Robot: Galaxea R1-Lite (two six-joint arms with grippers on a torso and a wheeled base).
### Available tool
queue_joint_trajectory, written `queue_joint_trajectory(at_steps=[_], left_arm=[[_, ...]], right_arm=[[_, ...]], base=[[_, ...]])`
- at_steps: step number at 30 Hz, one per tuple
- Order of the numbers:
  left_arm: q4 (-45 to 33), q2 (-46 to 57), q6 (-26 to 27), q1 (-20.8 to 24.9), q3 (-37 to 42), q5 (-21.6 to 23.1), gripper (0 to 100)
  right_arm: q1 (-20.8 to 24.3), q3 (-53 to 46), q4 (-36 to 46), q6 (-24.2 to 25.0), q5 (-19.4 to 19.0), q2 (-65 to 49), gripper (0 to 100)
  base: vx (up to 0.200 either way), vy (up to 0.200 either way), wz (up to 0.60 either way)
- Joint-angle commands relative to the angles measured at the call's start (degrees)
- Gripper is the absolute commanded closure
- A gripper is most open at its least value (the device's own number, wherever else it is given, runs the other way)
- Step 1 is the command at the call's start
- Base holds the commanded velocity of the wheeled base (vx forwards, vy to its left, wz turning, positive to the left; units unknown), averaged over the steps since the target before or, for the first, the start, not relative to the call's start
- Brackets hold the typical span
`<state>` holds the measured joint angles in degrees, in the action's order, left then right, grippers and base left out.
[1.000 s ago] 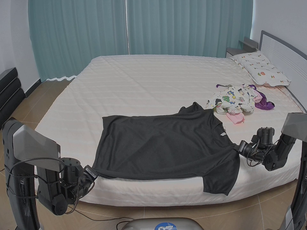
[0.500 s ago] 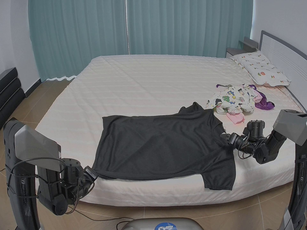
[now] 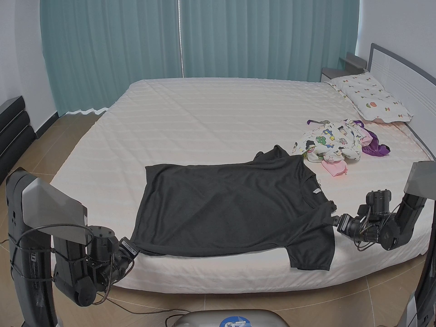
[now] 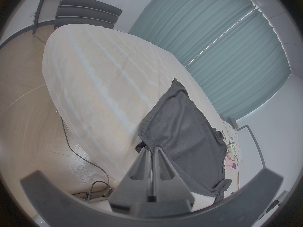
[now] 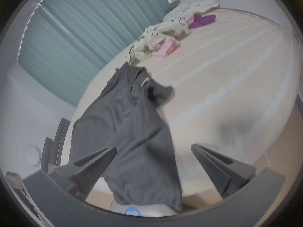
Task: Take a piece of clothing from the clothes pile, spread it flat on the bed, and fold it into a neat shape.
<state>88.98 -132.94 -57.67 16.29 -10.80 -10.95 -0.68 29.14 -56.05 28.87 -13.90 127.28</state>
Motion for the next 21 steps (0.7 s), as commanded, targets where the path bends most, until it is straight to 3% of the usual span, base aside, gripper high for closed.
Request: queue_joint_trajectory(at_steps=[1,15,16,21], left_arm=[[1.0,0.0,0.0,0.1,0.4,0.0,100],[1.0,0.0,0.0,0.1,0.3,0.0,100],[1.0,0.0,0.0,0.1,0.3,0.0,100],[1.0,0.0,0.0,0.1,0.3,0.0,100]], right_arm=[[0.8,-3.0,-0.9,-0.8,-1.0,-0.7,0],[1.0,2.1,-0.5,-1.3,-1.1,4.2,0],[1.5,2.9,-0.6,-1.1,-1.2,4.8,100],[1.7,5.0,-0.9,-0.5,-1.0,5.0,100]], base=[[0.000,0.000,0.00],[0.000,0.000,0.00],[0.000,0.000,0.00],[0.000,0.000,0.00]])
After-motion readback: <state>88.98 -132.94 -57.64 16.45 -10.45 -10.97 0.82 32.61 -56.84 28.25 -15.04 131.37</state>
